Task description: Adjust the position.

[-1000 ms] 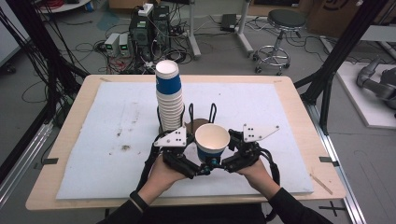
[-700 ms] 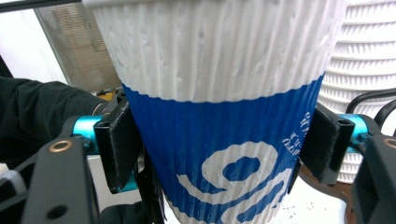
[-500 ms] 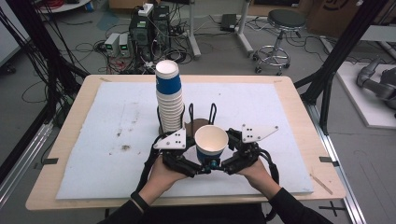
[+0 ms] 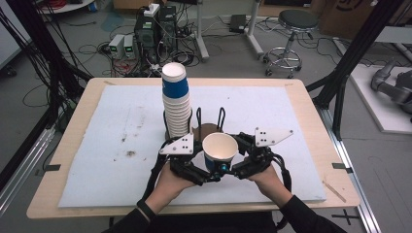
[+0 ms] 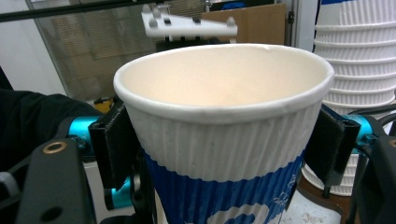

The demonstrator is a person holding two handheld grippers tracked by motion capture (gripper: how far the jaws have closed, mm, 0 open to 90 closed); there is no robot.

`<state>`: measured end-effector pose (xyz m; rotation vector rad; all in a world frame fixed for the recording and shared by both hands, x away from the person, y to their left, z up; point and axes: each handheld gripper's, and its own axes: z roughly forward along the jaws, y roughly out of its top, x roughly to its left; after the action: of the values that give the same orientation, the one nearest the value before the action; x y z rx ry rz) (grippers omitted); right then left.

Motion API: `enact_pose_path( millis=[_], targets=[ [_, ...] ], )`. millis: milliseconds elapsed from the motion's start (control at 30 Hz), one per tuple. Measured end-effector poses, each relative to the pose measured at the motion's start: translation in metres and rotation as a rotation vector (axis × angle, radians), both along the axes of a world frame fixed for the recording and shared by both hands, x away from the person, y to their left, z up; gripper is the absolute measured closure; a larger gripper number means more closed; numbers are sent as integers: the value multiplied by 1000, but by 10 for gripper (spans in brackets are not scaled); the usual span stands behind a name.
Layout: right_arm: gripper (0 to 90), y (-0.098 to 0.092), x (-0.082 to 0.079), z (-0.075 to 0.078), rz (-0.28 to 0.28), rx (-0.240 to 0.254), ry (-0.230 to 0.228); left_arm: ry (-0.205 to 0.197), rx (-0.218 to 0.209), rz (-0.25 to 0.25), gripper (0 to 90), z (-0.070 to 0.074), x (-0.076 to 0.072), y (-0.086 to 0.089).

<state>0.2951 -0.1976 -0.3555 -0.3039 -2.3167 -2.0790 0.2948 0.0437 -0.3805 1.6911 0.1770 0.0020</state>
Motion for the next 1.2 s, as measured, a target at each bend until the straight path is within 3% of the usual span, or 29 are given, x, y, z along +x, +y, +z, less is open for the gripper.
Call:
enact_pose_path(
  millis=[233, 567, 733, 1000, 1200],
  targets=[
    [216, 1, 0, -1, 1, -12, 6, -2, 5, -8, 269, -1, 1, 1],
    [190, 1, 1, 0, 10, 8, 41, -29, 17, 0, 271, -2, 1, 0],
    [206, 0, 2, 1, 9, 11, 35, -28, 14, 3, 265, -1, 1, 1],
    [209, -9, 5, 3, -39, 7, 8, -19, 24, 44, 159, 1, 3, 8],
    [209, -20, 9, 4, -78, -7, -11, -50, 37, 97, 145, 6, 3, 26]
  ],
)
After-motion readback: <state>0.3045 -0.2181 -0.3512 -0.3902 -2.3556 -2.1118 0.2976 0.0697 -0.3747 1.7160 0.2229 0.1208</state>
